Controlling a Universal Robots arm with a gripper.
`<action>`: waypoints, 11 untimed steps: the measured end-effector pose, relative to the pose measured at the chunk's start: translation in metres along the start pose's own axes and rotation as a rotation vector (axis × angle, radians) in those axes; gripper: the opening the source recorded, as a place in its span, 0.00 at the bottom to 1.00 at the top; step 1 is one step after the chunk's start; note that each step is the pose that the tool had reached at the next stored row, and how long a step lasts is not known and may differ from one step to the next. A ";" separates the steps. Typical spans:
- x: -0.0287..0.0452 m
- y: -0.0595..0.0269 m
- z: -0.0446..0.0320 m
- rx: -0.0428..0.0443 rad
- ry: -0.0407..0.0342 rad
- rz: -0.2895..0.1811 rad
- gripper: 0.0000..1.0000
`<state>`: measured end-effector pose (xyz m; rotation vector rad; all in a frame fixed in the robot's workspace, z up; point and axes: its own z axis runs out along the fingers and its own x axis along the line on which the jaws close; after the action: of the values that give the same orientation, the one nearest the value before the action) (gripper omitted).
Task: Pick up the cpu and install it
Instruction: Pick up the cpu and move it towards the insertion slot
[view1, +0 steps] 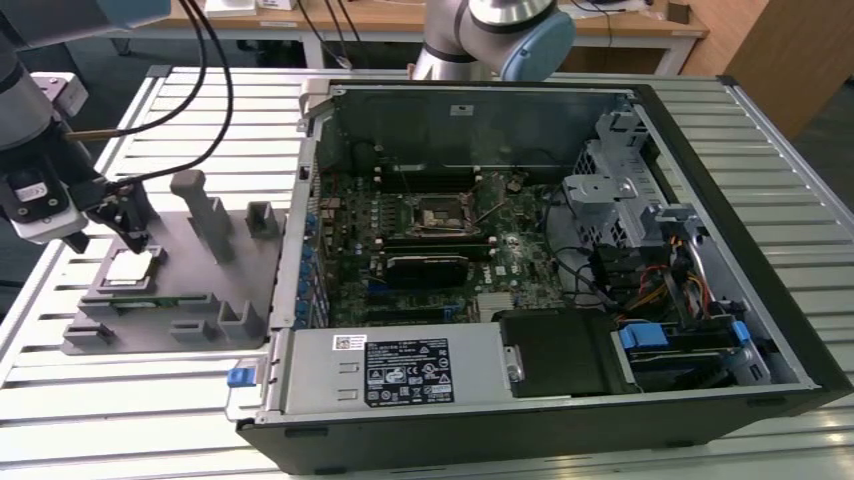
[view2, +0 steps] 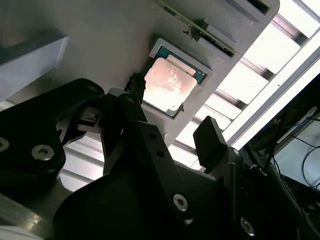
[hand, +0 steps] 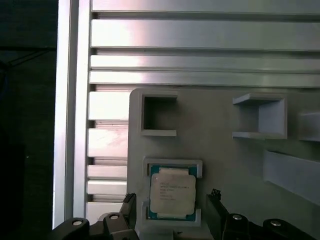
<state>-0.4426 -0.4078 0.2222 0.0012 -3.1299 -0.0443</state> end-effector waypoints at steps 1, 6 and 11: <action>-0.0001 0.0000 0.0019 -0.0001 -0.0002 0.000 0.66; -0.0001 -0.0002 0.0086 -0.0001 -0.0002 0.001 0.66; -0.0002 -0.0004 0.0132 -0.0001 -0.0002 0.001 0.66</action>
<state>-0.4426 -0.4077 0.2089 -0.0002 -3.1301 -0.0445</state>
